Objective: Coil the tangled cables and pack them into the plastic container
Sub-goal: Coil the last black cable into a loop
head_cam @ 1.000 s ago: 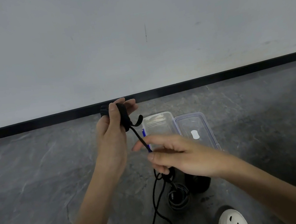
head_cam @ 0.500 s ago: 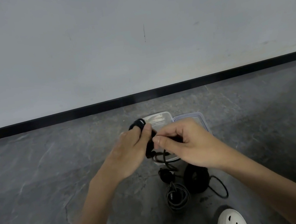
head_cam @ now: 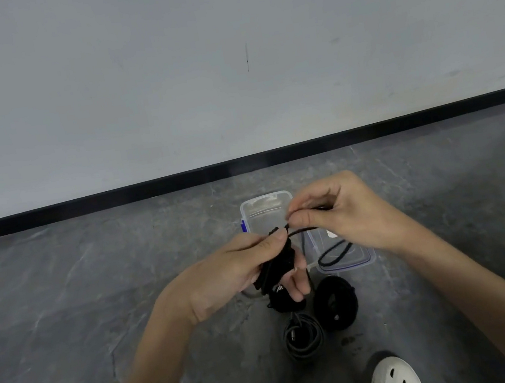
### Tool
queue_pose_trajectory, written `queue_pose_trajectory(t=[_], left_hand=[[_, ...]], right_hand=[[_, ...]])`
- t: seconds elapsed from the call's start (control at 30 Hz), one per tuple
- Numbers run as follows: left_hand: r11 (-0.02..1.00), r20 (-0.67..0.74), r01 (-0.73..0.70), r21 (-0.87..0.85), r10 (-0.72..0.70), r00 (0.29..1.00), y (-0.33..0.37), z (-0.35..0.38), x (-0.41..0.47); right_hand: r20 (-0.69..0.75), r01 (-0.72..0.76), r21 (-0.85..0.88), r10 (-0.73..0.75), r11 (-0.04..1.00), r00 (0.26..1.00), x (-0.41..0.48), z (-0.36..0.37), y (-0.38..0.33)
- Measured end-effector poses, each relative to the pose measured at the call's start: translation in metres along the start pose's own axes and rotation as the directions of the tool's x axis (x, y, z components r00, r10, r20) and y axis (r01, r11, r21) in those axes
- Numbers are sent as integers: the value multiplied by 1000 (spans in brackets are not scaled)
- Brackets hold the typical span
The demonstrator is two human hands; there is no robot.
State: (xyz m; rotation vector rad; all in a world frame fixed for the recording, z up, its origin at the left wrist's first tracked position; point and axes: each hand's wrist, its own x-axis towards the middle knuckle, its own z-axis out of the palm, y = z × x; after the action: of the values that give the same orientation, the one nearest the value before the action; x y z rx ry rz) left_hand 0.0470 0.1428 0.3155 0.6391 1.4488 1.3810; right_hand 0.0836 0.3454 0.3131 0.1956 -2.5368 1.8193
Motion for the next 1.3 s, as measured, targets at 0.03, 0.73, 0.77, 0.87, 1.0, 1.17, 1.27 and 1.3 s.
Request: queue_pose_trajectory(t=[0.03,0.73,0.77,0.87,1.0,1.17,1.27,1.3], left_hand=[[999,5,-14,-41,15,1000,2,0,-1],[674,-325,-381,-633,216,921,5,-3,4],[678,-348,-395,-620,213,913,5,-2,5],[677,-366,-414,-608,224,903,6,-2,6],[652,-427,-472,-594,242,871,6,-3,6],[623,-565,-568,-538,233,791,4,-2,10],[620,-633,-610,-493,225,741,4,-3,13],[623,-646,-618,-479,226,729,3,-3,13]], right_hand=[[-9,5,4,-5,1000,1000,1,-1,1],[155,-45,-254,87,966,984,2,31,6],[164,-50,-269,97,962,982,2,32,8],[164,-73,-360,140,930,976,2,31,13],[199,-107,-466,221,879,955,0,29,14],[272,-129,-440,269,889,924,-2,38,12],[298,-139,-475,308,869,904,-4,39,11],[303,-141,-486,318,863,898,-4,38,11]])
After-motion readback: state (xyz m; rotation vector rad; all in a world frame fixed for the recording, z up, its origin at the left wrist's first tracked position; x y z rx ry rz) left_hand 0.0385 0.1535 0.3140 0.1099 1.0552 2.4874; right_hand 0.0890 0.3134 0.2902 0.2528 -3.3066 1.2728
